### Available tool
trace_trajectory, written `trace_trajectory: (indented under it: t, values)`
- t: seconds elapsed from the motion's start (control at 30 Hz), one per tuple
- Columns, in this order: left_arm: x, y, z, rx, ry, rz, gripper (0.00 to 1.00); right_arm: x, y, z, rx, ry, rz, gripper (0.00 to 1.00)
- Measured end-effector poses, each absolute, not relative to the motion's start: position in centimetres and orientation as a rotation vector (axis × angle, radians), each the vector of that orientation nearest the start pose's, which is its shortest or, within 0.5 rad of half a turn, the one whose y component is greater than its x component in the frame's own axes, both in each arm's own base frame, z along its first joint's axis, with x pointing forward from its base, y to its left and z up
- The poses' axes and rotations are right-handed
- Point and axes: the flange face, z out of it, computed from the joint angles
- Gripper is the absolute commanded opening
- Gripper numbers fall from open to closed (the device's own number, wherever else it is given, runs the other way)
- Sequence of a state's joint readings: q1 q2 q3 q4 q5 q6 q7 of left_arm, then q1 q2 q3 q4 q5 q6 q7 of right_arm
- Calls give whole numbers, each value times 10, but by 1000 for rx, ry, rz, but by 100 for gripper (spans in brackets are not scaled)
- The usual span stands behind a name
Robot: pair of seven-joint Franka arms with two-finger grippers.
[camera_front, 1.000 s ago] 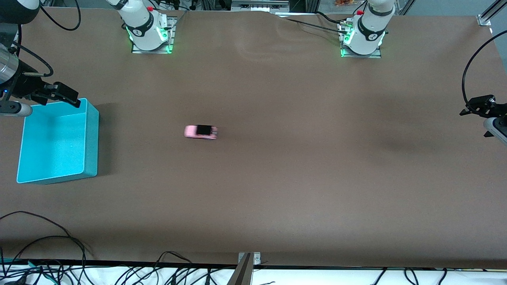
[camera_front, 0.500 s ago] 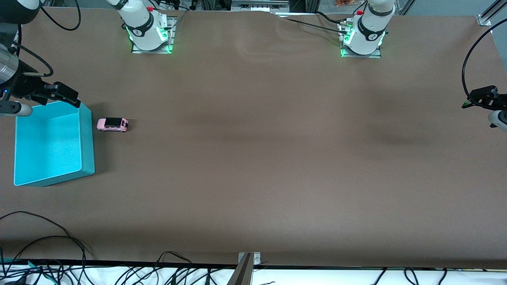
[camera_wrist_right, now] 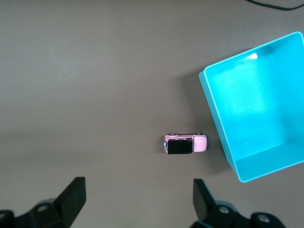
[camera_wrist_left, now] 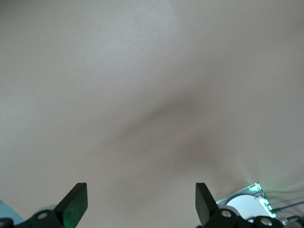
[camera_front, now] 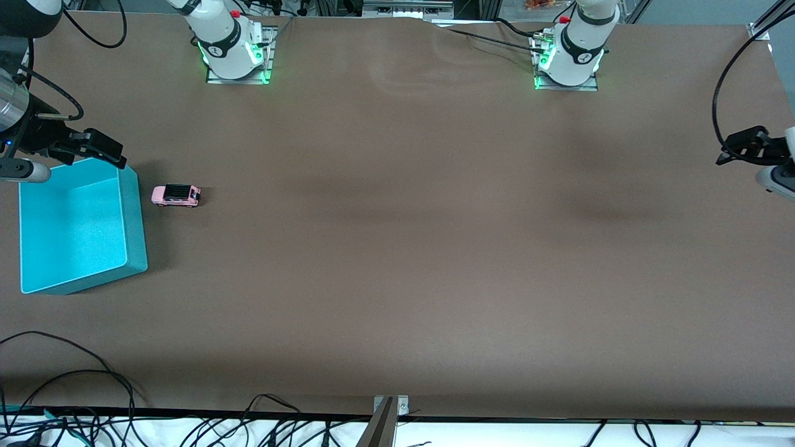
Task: Wind and store pink jeep toy
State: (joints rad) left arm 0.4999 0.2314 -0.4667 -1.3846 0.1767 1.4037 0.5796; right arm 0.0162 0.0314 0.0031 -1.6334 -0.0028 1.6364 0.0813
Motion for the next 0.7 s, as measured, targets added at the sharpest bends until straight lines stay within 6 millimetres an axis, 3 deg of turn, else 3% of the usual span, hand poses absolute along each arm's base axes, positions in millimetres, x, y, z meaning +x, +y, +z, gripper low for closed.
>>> trace_trajectory:
  t: [0.17,0.3,0.47,0.7]
  values:
    - [598,45,582,-3018,769,264,100,567,11,583,-3144,97,44,100]
    - [594,35,582,-3108,617,245,100,567,11,583,-3144,97,44,100]
    - [581,19,584,-3143,394,246,100,567,11,583,-3144,97,44,100]
    - [553,-24,598,-3122,331,229,100,567,16,583,-3144,82,44,100]
